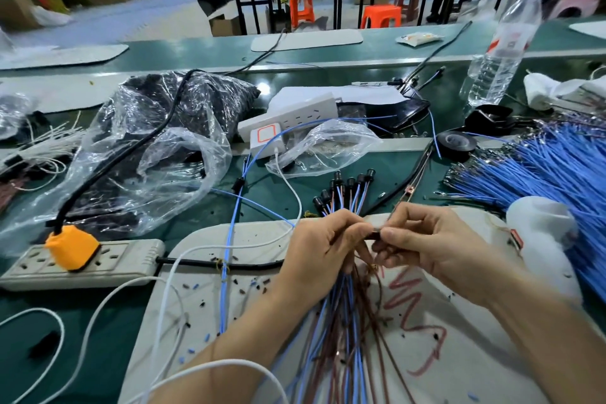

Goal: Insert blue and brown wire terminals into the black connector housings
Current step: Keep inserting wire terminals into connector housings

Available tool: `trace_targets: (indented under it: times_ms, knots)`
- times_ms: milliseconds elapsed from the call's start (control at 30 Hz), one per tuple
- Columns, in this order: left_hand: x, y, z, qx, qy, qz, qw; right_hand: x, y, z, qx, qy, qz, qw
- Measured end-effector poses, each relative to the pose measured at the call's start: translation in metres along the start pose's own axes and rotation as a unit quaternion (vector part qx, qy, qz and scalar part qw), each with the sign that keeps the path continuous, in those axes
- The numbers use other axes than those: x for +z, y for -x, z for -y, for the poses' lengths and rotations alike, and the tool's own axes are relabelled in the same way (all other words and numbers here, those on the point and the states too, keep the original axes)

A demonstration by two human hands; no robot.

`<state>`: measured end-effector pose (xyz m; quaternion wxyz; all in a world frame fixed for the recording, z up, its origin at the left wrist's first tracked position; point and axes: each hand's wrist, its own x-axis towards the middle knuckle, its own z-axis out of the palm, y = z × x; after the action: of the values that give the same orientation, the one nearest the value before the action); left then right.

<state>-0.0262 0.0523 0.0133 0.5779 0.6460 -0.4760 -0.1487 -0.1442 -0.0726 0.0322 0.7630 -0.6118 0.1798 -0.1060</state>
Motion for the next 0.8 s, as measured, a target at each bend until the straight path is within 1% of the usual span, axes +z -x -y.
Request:
trace_targets:
  times_ms: [67,133,233,300,367,400,467,533,567,633,700,733,767,800]
  knots:
    - [0.001,-0.005,-0.002,-0.002,-0.033,-0.028,0.999,0.02,0.002,-0.012,0.027,-0.005,0.04,0.999]
    - [-0.001,-0.012,-0.005,-0.001,-0.031,-0.061,0.998,0.037,0.003,-0.018,0.024,-0.051,0.052,0.997]
    - [-0.011,-0.015,-0.009,0.013,0.008,-0.096,0.995,0.039,0.001,-0.011,0.002,-0.106,0.018,0.994]
    - [-0.015,-0.014,-0.013,0.014,0.016,-0.092,0.996,0.032,0.0,-0.001,-0.026,-0.132,-0.03,0.99]
    - [-0.017,-0.012,-0.022,0.003,0.021,-0.063,0.998,0.026,0.001,0.006,-0.068,-0.142,-0.077,0.984]
    - [-0.019,-0.012,-0.027,0.005,0.016,-0.043,0.999,0.024,0.003,0.011,-0.085,-0.144,-0.087,0.982]
    - [-0.023,-0.011,-0.044,0.018,-0.002,0.001,1.0,0.023,0.005,0.023,-0.112,-0.114,-0.084,0.984]
    - [-0.031,-0.011,-0.062,0.029,-0.027,0.025,0.999,0.025,0.007,0.037,-0.138,-0.073,-0.079,0.984]
    - [-0.035,-0.011,-0.071,0.02,-0.033,0.027,0.999,0.025,0.005,0.043,-0.146,-0.072,-0.092,0.982]
    - [-0.044,-0.005,-0.089,-0.031,0.002,0.042,0.999,0.015,-0.006,0.056,-0.153,-0.096,-0.158,0.971]
    - [-0.051,0.014,-0.105,-0.067,0.049,0.103,0.991,-0.003,-0.019,0.068,-0.148,-0.114,-0.234,0.954]
    - [-0.054,0.026,-0.112,-0.071,0.047,0.142,0.986,-0.008,-0.029,0.071,-0.14,-0.109,-0.259,0.95]
    - [-0.057,0.038,-0.117,-0.073,0.031,0.187,0.979,-0.014,-0.037,0.07,-0.135,-0.086,-0.28,0.947]
    - [-0.052,0.045,-0.119,-0.082,-0.007,0.231,0.969,-0.016,-0.047,0.066,-0.136,-0.051,-0.293,0.945]
